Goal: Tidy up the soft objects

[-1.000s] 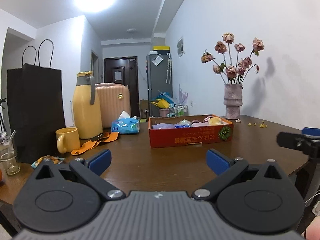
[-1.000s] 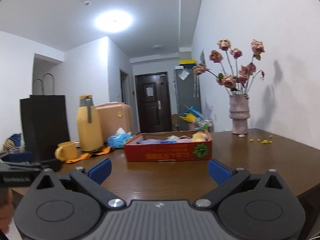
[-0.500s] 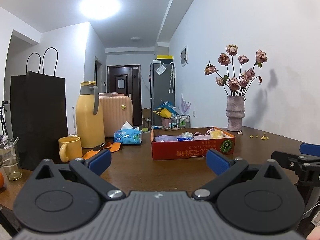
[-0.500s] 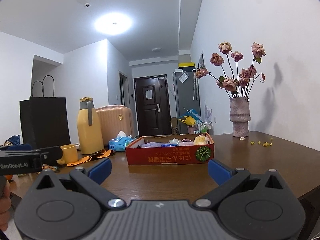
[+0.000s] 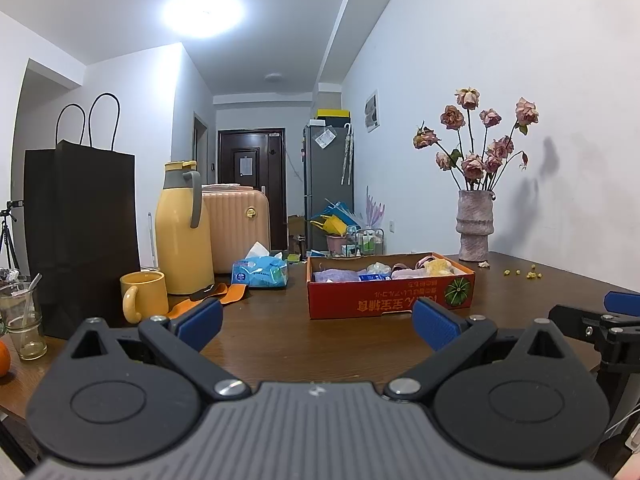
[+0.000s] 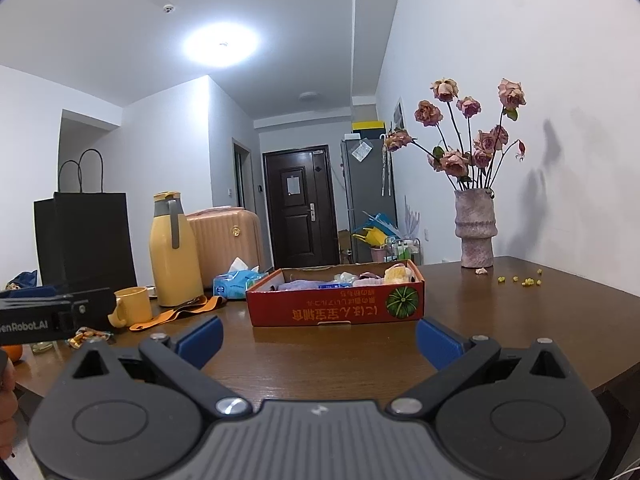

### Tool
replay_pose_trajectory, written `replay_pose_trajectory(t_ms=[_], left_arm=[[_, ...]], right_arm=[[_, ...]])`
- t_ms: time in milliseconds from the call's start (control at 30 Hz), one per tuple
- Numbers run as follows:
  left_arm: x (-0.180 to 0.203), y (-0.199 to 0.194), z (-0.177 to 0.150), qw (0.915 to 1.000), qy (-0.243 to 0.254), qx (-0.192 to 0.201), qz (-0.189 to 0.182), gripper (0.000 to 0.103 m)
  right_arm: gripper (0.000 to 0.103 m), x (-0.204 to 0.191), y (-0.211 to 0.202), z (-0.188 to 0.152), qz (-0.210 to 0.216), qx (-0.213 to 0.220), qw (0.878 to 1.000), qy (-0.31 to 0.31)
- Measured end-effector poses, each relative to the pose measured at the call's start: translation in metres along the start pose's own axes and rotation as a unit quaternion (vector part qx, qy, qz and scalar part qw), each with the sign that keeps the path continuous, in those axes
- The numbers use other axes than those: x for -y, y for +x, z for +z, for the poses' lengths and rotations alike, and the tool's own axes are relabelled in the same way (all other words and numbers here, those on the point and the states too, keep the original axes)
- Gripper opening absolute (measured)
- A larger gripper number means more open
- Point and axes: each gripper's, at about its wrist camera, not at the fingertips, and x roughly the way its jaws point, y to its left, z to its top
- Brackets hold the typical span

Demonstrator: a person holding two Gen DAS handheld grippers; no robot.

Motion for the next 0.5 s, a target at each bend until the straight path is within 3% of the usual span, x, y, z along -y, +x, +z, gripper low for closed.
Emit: replay_pose_trajectory(t_ms=[500], left_arm=[[0.0002,0.0004,0.0004,1.0000,-0.002,-0.001,0.003,0.103]], right_arm=[[0.103,-0.0022,-0.0010,0.0008,0.002,0.008,1.000,-0.008]])
